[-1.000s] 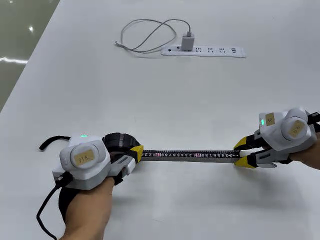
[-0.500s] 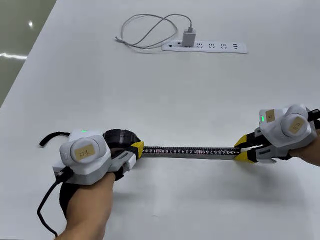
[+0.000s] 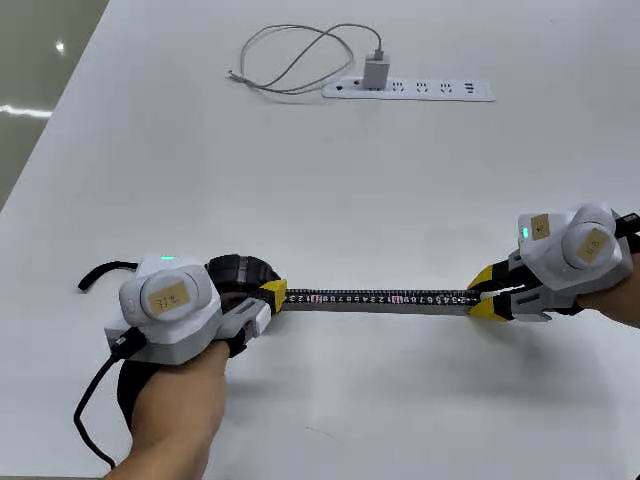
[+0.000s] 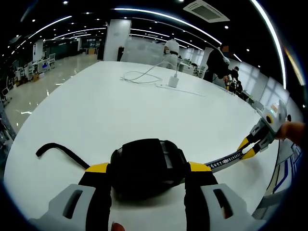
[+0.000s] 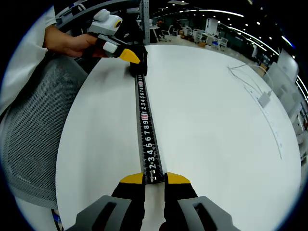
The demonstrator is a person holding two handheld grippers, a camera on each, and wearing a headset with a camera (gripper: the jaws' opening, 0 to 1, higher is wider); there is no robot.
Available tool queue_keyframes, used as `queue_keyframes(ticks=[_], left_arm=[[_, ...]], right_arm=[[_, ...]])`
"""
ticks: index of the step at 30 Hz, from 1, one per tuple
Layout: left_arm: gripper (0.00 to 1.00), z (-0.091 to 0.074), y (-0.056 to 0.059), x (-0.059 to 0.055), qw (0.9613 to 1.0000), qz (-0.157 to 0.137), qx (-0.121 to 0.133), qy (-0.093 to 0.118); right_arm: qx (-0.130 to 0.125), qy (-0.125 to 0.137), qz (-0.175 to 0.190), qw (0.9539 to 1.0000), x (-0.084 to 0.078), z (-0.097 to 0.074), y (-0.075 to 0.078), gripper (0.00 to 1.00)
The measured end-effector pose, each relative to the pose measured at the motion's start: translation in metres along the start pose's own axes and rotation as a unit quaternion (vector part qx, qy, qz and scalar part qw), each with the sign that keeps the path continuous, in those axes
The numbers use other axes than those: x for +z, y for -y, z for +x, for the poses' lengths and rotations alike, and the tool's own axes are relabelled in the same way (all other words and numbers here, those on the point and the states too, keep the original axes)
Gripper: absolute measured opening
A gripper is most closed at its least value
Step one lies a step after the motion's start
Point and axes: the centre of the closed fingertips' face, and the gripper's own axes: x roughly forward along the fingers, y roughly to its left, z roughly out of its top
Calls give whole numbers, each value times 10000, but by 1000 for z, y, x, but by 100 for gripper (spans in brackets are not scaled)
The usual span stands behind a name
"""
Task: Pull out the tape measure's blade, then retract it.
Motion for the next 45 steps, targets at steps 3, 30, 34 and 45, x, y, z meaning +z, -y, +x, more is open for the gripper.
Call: queue_keyframes(ticks=[3,30,34,45], left_arm=[[56,0,0,0,10000,9,-13,-37],[56,-1,0,-2,9997,-166,-188,-24],[56,-1,-1,-1,9996,-185,-204,-25],[56,-1,-1,-1,9995,-207,-237,-10]], right_arm=[[19,12,0,10000,1,0,-1,11],[-21,184,-70,9998,19,9,0,10],[-9,247,-59,9997,27,12,-2,10],[99,383,-70,9992,43,22,-7,10]])
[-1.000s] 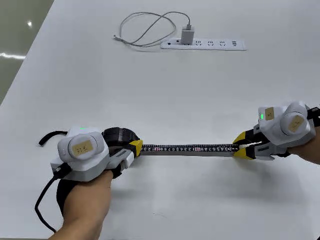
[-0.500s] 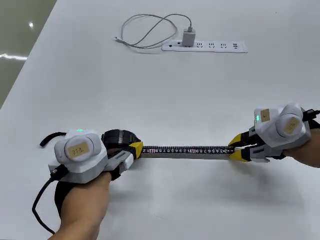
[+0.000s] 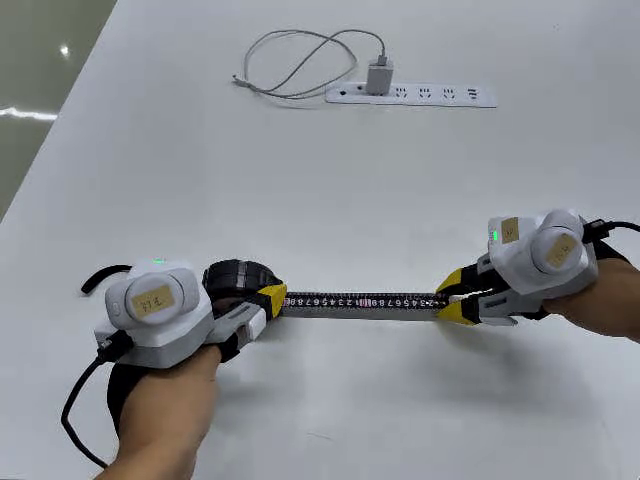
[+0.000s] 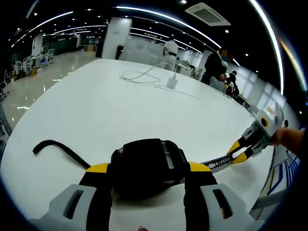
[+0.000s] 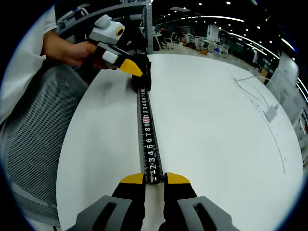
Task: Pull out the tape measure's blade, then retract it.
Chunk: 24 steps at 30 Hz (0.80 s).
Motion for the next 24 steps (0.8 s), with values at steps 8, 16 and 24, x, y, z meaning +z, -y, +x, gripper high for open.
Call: queue_keyframes(ticks=[8,16,24], left_arm=[[56,0,-1,0,10000,-21,-29,3],[56,-1,0,0,10000,-73,-53,21],[56,0,0,0,10000,-56,-51,7]], right_arm=[[64,73,-15,10000,8,7,1,10],[127,204,45,9997,19,14,2,10],[186,230,23,9996,29,22,1,10]])
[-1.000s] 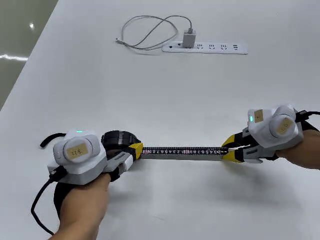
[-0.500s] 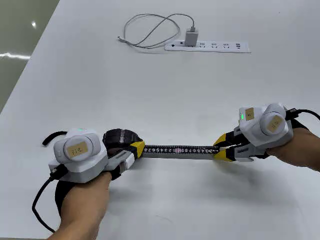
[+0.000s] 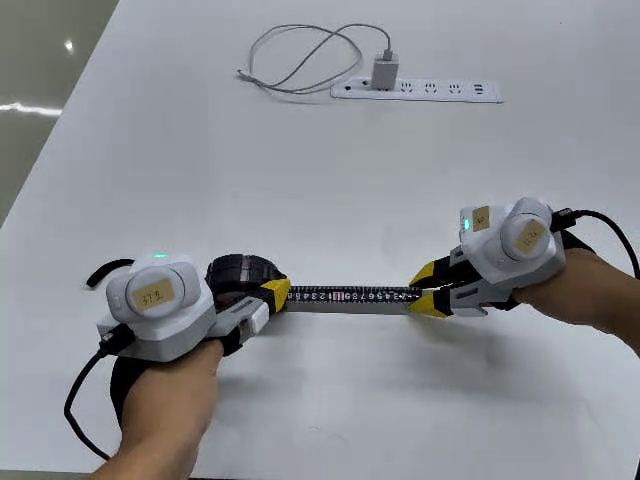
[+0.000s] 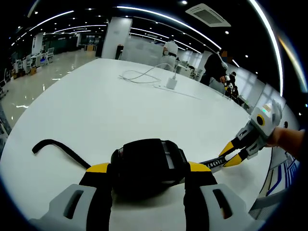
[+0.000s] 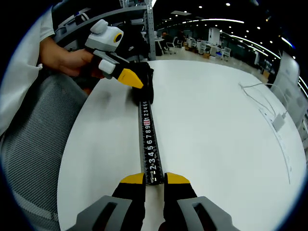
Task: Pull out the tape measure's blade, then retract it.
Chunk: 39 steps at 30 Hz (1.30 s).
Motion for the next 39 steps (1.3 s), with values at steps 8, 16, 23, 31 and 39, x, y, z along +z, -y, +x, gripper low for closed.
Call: queue_keyframes(ticks=[8,16,23,31,39], left_arm=[[56,0,-1,0,10000,-33,-32,-2],[56,0,-1,0,10000,-46,-52,-11],[56,0,-1,0,10000,-65,-63,-17],[56,-1,-1,1,9999,-88,-75,-23],[56,-1,-1,1,9999,-110,-94,-25]], right_arm=[[53,101,-14,9999,12,7,-2,10],[106,177,-19,9998,20,14,-2,10],[136,216,-31,9997,25,19,-2,10],[161,270,-56,9995,33,24,-2,10],[225,369,-43,9991,44,33,-2,10]])
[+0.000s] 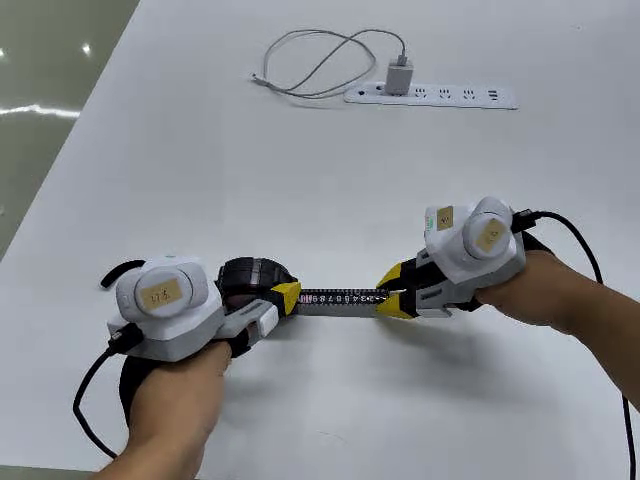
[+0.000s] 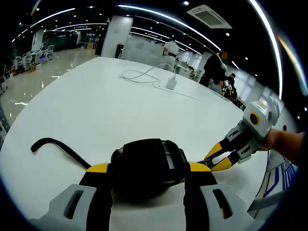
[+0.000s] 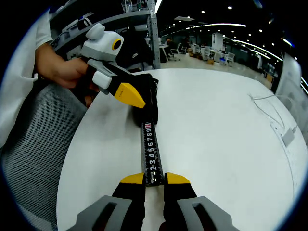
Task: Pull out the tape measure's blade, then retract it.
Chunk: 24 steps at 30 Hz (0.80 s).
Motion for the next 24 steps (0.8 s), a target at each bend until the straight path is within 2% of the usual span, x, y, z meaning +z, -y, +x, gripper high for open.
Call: queue_keyframes(ticks=[18,24], left_arm=[[56,1,-1,1,9999,-94,-44,-30],[56,1,-1,0,10000,-53,-36,-30]], right_arm=[[117,212,-41,9997,24,20,-4,10],[145,197,-83,9997,26,26,-5,10]])
